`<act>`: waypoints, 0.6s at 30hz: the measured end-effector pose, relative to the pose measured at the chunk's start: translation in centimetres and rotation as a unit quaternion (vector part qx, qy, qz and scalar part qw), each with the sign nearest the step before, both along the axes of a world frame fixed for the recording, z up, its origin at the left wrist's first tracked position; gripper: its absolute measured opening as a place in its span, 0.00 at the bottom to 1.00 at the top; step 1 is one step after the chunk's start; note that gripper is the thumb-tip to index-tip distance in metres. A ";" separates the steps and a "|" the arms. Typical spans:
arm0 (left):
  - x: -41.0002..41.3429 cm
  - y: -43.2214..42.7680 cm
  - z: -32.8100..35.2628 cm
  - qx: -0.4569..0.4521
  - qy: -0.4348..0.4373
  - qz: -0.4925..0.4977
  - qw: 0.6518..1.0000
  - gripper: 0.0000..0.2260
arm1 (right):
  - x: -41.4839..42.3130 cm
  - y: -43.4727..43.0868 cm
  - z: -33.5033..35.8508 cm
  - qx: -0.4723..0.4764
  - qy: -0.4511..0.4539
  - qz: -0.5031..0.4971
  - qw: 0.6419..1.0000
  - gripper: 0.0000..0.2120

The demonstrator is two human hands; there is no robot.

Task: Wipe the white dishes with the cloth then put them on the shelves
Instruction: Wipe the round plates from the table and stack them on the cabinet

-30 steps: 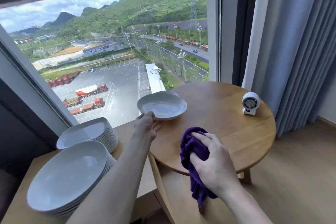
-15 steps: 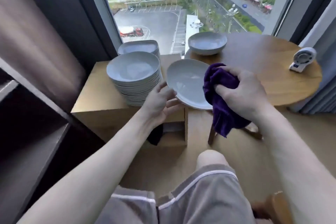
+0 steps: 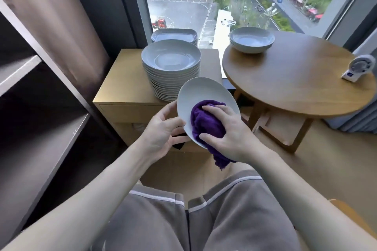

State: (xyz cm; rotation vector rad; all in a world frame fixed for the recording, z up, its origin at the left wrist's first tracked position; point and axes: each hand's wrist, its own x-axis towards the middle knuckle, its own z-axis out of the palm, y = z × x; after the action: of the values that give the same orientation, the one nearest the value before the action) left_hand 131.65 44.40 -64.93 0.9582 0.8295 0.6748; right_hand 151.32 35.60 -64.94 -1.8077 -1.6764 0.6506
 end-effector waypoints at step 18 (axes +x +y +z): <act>-2.6 1.8 -2.3 0.032 0.032 -0.069 0.997 0.30 | -1.6 1.0 -2.9 0.028 -0.158 0.140 0.977 0.44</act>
State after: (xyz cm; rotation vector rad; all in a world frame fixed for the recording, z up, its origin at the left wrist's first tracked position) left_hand 129.03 46.20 -67.26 1.0886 0.7952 0.5565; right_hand 149.68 36.56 -67.83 -1.7175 -2.1660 0.4382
